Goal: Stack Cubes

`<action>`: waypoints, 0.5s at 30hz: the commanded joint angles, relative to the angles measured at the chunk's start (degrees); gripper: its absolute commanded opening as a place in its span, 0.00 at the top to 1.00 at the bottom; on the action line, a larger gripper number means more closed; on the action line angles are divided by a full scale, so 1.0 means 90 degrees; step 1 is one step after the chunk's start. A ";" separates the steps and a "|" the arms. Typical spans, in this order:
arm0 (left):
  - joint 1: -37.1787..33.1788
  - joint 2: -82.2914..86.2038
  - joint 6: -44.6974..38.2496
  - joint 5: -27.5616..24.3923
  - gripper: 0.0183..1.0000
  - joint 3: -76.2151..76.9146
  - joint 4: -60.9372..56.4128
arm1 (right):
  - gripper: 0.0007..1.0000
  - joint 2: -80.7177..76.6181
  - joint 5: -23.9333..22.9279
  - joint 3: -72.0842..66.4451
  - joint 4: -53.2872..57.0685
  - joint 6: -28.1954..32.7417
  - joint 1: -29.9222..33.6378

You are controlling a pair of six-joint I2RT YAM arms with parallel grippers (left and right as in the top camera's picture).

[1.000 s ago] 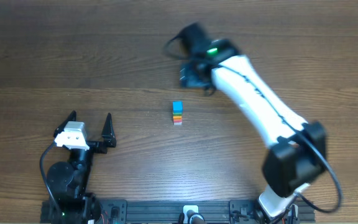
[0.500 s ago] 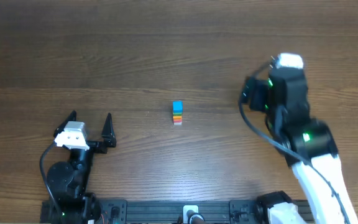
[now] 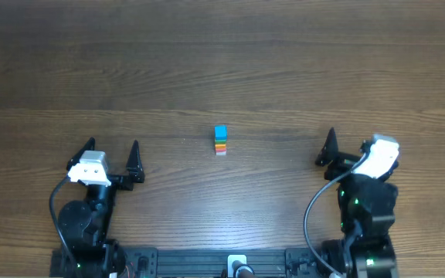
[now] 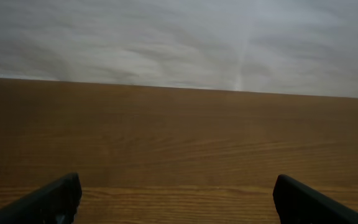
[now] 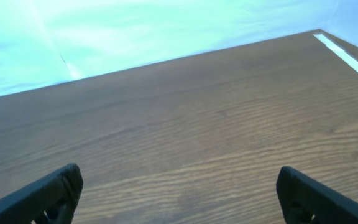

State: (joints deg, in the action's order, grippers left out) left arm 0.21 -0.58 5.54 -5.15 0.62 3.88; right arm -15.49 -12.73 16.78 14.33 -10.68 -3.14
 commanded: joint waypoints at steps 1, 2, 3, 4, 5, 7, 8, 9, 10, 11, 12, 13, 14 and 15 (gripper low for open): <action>0.0019 0.0046 -0.0092 0.0007 0.00 -0.0032 0.0017 | 0.01 0.0933 0.0148 -0.0775 -0.0168 0.0248 0.0121; 0.0019 0.0046 -0.0092 0.0007 0.00 -0.0032 0.0017 | 0.01 0.1100 0.0148 -0.0889 -0.0168 0.0248 0.0121; 0.0019 0.0046 -0.0092 0.0007 0.00 -0.0032 0.0017 | 0.01 0.1290 0.0148 -0.1020 -0.0170 0.0248 0.0119; 0.0019 0.0046 -0.0092 0.0007 0.00 -0.0032 0.0017 | 0.01 0.1472 0.0148 -0.1149 -0.0168 0.0248 0.0119; 0.0019 0.0046 -0.0092 0.0007 0.00 -0.0032 0.0017 | 0.01 0.1622 0.0151 -0.1258 -0.0170 0.0248 0.0119; 0.0019 0.0046 -0.0092 0.0007 0.00 -0.0032 0.0017 | 0.01 0.1668 0.0158 -0.1452 -0.0325 0.0250 0.0119; 0.0019 0.0046 -0.0092 0.0007 0.00 -0.0032 0.0017 | 0.01 0.1637 0.0228 -0.1498 -0.0413 0.0311 0.0119; 0.0019 0.0046 -0.0092 0.0007 0.00 -0.0032 0.0017 | 0.01 0.1637 0.0384 -0.1498 -0.0435 0.0466 0.0117; 0.0019 0.0046 -0.0092 0.0007 0.00 -0.0032 0.0017 | 0.01 0.1649 0.0510 -0.1501 -0.0457 0.0622 0.0119; 0.0019 0.0046 -0.0092 0.0007 0.00 -0.0032 0.0017 | 0.01 0.1651 0.0590 -0.1523 -0.0491 0.0758 0.0119; 0.0019 0.0046 -0.0092 0.0005 0.00 -0.0032 0.0017 | 0.01 0.1651 0.0627 -0.1549 -0.0539 0.0848 0.0119; 0.0019 0.0046 -0.0092 0.0005 0.00 -0.0032 0.0017 | 0.01 0.1651 0.0656 -0.1562 -0.0576 0.0889 0.0119; 0.0019 0.0046 -0.0092 0.0007 0.00 -0.0032 0.0017 | 0.01 0.1651 0.0661 -0.1574 -0.0605 0.0889 0.0119; 0.0019 0.0046 -0.0092 0.0007 0.00 -0.0032 0.0017 | 0.01 0.1651 0.0670 -0.1586 -0.0631 0.0889 0.0119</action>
State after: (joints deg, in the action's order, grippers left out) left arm 0.21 -0.58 5.54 -5.15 0.62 3.86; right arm -1.13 -8.78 3.40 9.39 -5.02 -2.44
